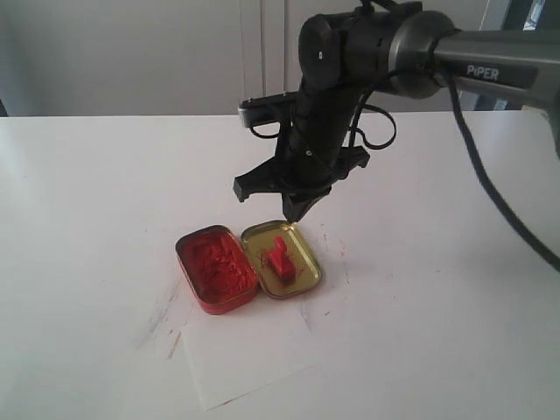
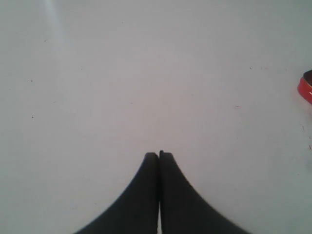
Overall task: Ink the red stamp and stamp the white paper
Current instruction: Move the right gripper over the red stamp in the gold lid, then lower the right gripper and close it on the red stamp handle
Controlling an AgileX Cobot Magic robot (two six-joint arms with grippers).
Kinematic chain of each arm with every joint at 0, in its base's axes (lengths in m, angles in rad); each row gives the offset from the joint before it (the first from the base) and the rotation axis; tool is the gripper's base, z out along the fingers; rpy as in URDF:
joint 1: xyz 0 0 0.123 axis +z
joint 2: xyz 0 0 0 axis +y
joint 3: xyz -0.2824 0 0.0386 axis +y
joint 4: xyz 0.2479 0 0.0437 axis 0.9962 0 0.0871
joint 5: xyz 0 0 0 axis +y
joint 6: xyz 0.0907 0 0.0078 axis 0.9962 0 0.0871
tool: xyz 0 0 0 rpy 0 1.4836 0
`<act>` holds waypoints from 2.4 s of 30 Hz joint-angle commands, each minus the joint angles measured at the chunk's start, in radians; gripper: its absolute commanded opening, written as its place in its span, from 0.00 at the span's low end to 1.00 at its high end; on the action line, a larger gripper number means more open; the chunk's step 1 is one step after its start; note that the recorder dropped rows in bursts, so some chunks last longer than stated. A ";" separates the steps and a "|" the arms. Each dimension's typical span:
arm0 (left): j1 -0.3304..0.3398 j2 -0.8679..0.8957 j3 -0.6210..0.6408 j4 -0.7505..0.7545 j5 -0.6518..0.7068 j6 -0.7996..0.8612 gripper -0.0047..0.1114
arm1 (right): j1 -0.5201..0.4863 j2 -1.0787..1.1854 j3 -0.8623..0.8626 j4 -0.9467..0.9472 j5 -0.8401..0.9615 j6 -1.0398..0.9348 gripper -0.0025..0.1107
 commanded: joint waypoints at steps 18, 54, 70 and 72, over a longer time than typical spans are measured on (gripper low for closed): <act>-0.001 -0.005 0.004 -0.009 0.004 0.001 0.04 | 0.051 0.064 -0.004 -0.018 -0.007 0.011 0.32; -0.001 -0.005 0.004 -0.009 0.004 0.001 0.04 | 0.052 0.134 -0.004 -0.075 -0.045 0.065 0.32; -0.001 -0.005 0.004 -0.009 0.004 0.001 0.04 | 0.052 0.155 -0.004 -0.052 -0.047 0.071 0.32; -0.001 -0.005 0.004 -0.009 0.004 0.001 0.04 | 0.052 0.155 -0.004 -0.052 -0.049 0.071 0.32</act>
